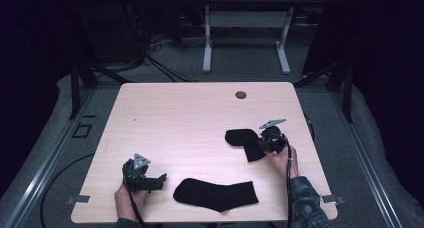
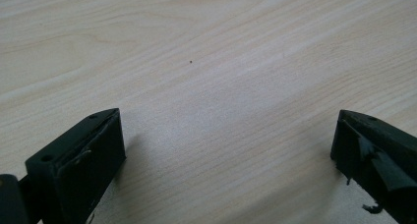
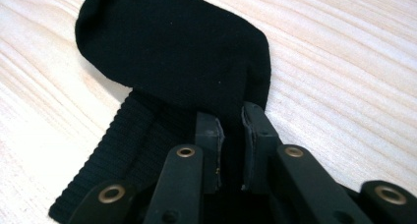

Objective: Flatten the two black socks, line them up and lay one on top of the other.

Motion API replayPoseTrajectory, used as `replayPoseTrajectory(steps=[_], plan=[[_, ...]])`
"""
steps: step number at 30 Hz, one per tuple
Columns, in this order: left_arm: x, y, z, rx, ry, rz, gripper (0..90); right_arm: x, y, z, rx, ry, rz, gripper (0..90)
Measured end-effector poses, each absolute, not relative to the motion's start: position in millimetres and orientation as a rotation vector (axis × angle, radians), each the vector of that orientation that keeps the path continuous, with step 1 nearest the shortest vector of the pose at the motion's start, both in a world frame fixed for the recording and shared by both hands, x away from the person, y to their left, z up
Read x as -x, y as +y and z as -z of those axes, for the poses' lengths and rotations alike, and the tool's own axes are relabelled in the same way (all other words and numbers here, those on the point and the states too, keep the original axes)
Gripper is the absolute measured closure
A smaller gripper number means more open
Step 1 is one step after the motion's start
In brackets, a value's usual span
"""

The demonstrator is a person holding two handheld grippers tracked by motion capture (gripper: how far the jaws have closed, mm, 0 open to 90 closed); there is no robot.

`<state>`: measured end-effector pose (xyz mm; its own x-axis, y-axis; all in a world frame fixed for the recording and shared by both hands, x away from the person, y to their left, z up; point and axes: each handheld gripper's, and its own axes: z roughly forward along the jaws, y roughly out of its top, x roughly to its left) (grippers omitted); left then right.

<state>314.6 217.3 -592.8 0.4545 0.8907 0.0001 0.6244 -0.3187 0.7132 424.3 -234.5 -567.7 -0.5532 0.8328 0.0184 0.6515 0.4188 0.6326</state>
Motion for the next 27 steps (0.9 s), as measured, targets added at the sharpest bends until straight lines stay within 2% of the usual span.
replayPoseTrajectory(steps=[8, 11, 17, 21, 26, 27], plan=[[-314.7, 217.5, 592.4, -2.062, 1.258, -0.522, 0.0, -412.1, -233.6, 535.2, -1.224, 2.352, -1.032, 80.8], [-314.7, 217.6, 592.4, -2.063, 1.258, -0.521, 0.0, -400.4, -225.5, 510.1, -1.141, 2.373, -1.136, 80.7], [-314.8, 217.6, 592.3, -2.064, 1.258, -0.521, 0.0, -386.5, -204.3, 491.9, -1.016, 2.410, -1.246, 80.5], [-314.8, 217.3, 592.7, -2.060, 1.259, -0.526, 0.0, -381.9, -189.4, 493.6, -0.949, 2.457, -1.249, 80.4], [-314.8, 217.4, 592.7, -2.060, 1.259, -0.526, 0.0, -385.2, -162.7, 517.5, -0.858, 2.590, -1.192, 80.0], [-314.8, 217.3, 592.7, -2.060, 1.259, -0.526, 0.0, -388.8, -153.4, 531.8, -0.822, 2.633, -1.132, 79.4]])
